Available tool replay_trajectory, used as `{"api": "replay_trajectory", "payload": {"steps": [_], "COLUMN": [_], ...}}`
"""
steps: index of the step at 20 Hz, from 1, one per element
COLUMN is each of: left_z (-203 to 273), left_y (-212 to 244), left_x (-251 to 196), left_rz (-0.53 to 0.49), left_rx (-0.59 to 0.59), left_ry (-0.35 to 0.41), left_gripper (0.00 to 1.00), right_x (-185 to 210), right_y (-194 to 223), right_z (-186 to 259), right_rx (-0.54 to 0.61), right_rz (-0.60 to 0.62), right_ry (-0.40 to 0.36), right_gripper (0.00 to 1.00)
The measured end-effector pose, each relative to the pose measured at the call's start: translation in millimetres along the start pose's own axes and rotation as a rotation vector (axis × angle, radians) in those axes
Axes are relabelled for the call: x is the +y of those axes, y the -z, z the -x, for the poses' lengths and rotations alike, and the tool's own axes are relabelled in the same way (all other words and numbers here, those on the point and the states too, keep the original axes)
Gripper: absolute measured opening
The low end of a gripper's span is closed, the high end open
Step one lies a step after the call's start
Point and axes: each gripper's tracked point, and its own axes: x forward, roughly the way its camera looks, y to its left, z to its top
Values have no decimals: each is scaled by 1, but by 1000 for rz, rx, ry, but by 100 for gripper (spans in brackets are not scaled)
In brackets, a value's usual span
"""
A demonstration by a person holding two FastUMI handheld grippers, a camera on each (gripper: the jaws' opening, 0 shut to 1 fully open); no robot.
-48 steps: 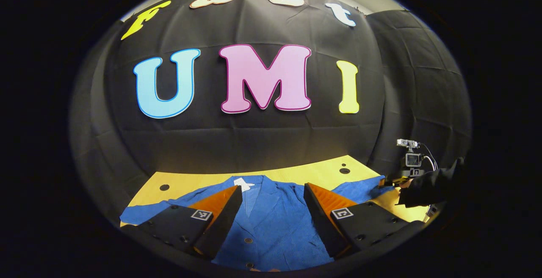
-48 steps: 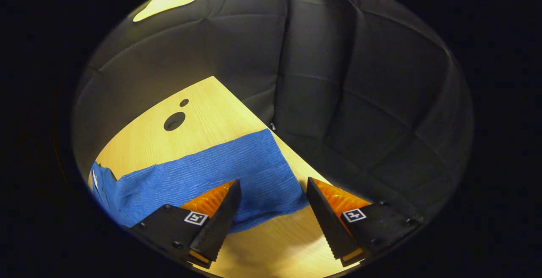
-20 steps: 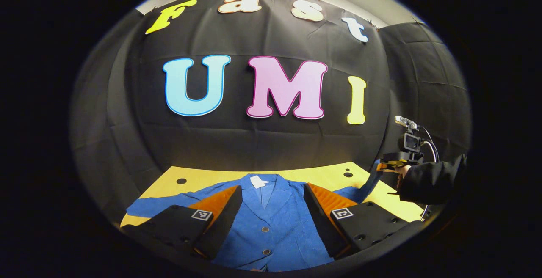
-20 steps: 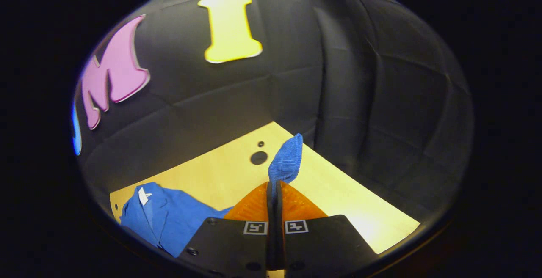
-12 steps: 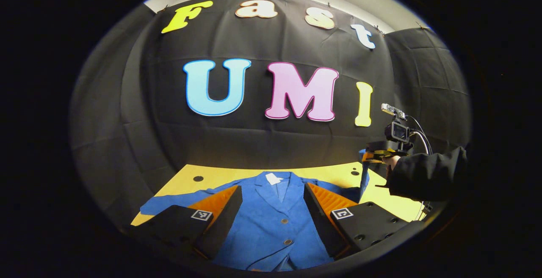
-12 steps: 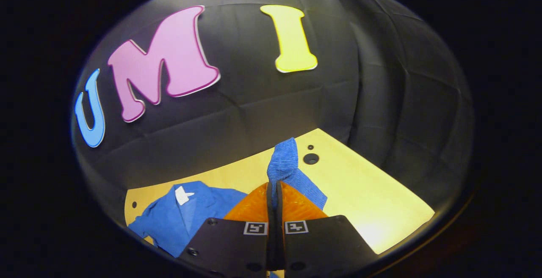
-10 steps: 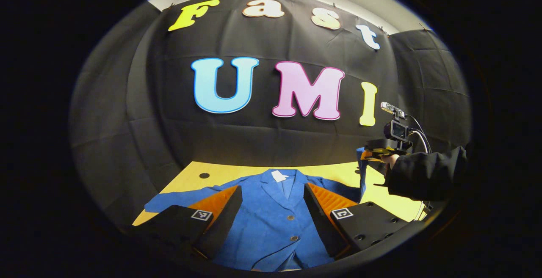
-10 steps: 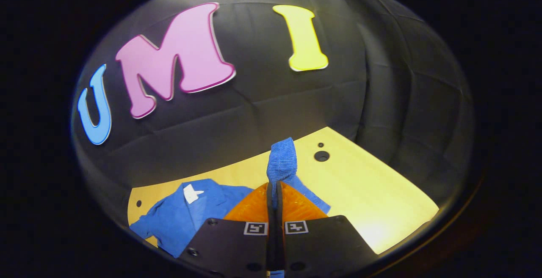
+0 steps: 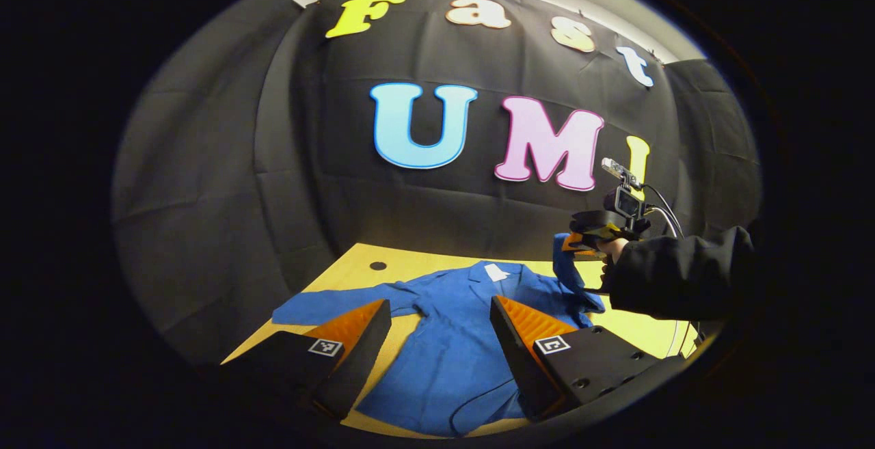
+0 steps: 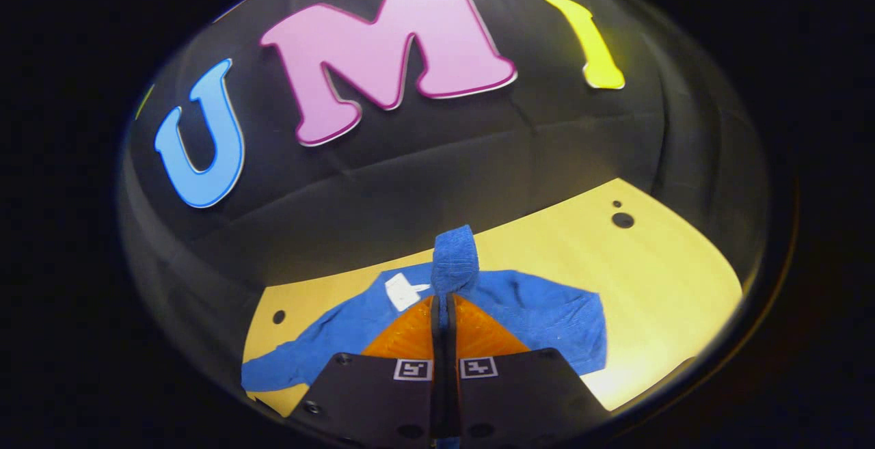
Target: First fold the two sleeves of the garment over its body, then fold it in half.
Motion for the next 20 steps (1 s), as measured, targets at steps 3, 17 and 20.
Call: {"api": "replay_trajectory", "payload": {"steps": [3, 17, 20], "left_z": [0, 4, 7], "left_y": [12, 44, 42], "left_x": [21, 47, 50], "left_rz": [49, 102, 86], "left_rx": [13, 31, 18], "left_ry": [-46, -91, -86], "left_gripper": [84, 84, 84], "right_x": [46, 53, 42], "right_y": [42, 71, 45], "right_z": [-12, 11, 35], "right_rx": [70, 20, -70], "right_rz": [-31, 101, 155], "right_ry": [-73, -72, -62], "right_gripper": [0, 97, 97]}}
